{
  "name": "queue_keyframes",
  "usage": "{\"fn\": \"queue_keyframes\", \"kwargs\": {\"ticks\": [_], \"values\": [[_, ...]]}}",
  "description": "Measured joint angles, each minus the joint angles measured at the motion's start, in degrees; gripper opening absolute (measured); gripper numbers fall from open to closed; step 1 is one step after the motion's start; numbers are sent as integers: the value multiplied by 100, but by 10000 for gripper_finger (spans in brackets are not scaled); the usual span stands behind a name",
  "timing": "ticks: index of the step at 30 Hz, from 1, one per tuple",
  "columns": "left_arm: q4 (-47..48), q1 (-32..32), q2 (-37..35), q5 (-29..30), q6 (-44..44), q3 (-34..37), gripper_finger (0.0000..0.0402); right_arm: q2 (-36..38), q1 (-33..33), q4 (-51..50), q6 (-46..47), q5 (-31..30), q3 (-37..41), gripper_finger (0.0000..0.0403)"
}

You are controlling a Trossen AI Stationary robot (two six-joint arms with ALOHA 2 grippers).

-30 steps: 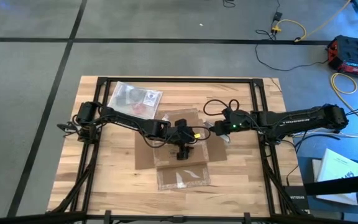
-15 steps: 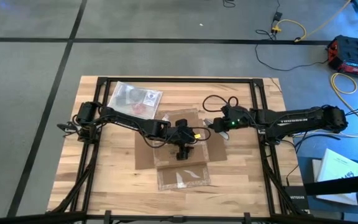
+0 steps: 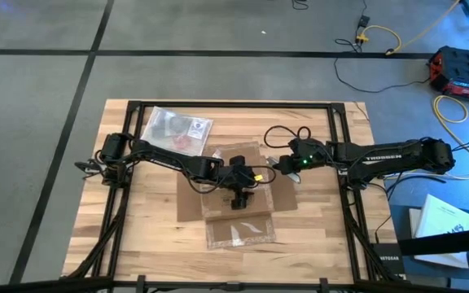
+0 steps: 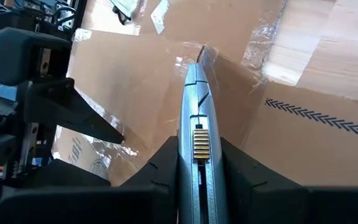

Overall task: Unpack boxes
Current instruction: Break down the box until it is fully flat

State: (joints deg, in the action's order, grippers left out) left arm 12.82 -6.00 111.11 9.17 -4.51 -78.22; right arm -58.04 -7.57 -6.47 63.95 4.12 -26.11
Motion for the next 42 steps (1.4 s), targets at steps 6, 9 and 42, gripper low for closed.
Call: {"fn": "queue_keyframes", "kwargs": {"ticks": [6, 9, 42], "values": [[-1, 0, 50, 0, -10, -2, 239, 0, 2, -15, 4, 0, 0, 58], [-24, 0, 88, 0, -67, 0, 239, 0, 2, -12, 6, 2, 0, 58], [-10, 9, 87, -27, 0, 0, 239, -119, 226, -63, 365, 805, -6, 58]]}}
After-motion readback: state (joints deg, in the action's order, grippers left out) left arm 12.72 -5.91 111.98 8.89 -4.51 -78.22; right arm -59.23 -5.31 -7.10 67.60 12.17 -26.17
